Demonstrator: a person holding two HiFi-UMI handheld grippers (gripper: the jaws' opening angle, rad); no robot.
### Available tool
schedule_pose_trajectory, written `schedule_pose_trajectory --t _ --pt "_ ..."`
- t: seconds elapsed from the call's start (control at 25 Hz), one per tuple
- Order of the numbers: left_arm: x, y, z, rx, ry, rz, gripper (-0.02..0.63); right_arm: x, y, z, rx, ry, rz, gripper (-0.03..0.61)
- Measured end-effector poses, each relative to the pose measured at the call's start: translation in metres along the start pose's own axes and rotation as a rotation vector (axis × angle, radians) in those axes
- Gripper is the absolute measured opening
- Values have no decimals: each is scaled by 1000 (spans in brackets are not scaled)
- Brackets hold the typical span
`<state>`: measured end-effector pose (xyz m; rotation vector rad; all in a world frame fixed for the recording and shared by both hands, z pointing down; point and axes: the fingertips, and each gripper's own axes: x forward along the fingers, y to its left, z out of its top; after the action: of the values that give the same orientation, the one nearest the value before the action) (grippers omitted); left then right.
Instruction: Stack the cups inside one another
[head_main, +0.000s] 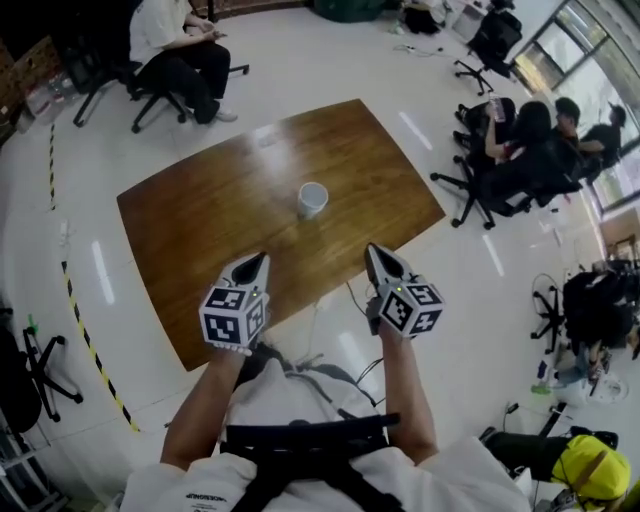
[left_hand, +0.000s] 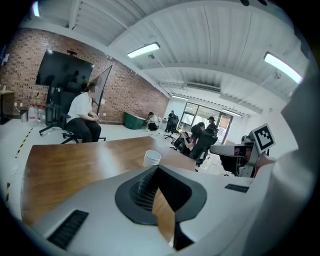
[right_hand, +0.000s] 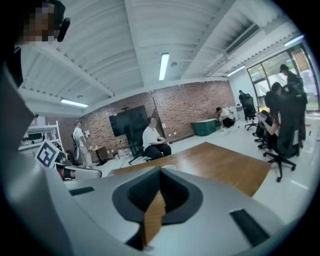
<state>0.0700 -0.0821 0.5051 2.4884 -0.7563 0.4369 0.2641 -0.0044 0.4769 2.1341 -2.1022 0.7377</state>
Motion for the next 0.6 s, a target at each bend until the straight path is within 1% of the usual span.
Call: schedule_pose_trajectory --t 0.12,0.24,0.44,0.6 --pt "-1 -21 -2 -1 -4 8 -3 -21 -10 -3 23 -18 -6 2" --pt "-6 -36 -6 -2 -15 14 -3 -34 -7 -13 -4 -10 -3 2" --pt "-12 -56 -12 -2 -14 24 -3 -48 3 -22 -33 8 32 2" --pt "-14 -70 -15 3 -22 39 -3 -55 -4 -27 -26 11 54 2"
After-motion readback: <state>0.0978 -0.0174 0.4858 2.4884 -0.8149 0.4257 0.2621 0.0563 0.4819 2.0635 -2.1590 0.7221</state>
